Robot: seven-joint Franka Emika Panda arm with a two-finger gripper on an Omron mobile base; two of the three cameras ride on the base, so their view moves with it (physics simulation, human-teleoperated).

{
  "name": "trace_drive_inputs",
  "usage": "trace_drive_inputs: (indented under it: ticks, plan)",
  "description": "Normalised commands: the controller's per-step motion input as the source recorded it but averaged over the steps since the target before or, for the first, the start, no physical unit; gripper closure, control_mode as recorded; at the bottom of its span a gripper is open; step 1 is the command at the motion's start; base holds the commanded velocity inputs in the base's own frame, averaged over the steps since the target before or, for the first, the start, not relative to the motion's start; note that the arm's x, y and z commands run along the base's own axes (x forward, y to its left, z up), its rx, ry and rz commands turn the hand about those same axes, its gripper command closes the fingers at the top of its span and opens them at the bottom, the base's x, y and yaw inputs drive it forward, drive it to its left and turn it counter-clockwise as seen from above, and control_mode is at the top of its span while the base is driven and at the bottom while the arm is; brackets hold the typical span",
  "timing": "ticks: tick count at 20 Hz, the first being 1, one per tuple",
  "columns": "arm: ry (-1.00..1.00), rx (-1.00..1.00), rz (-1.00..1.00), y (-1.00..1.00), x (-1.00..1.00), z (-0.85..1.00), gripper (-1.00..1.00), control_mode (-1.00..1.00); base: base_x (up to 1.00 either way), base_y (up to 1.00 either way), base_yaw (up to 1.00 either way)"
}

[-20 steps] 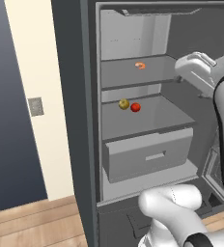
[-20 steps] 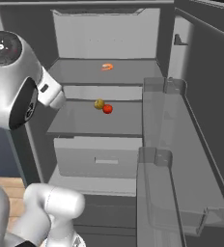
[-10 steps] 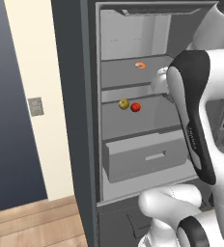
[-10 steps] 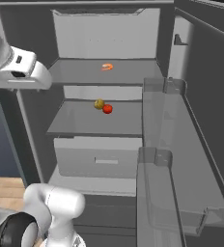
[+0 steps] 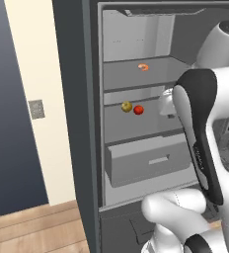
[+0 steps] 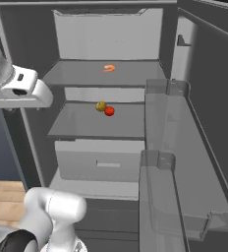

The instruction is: Transport the fish and tomato to the fridge. Place the fish on the rack containing meat and place the tomato on the rack containing the vegetable, ensuring meats and vegetables are on different racks.

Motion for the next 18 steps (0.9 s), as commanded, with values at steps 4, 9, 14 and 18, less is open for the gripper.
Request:
trace_drive_inputs:
  ticks: [4,9,14,18]
  plan:
    - [0.00,0.00,0.00,0.00,0.00,0.00,-1.00,1.00,-0.95,0.11,0.05]
    - [0.00,0.00,0.00,0.00,0.00,0.00,-1.00,1.00,-1.00,0.48,0.00]
    - [0.00,0.00,0.00,0.00,0.00,0.00,-1.00,1.00,-1.00,0.99,0.00]
    - [0.00,0.00,0.00,0.00,0.00,0.00,-1.00,1.00,-1.00,1.00,-0.15]
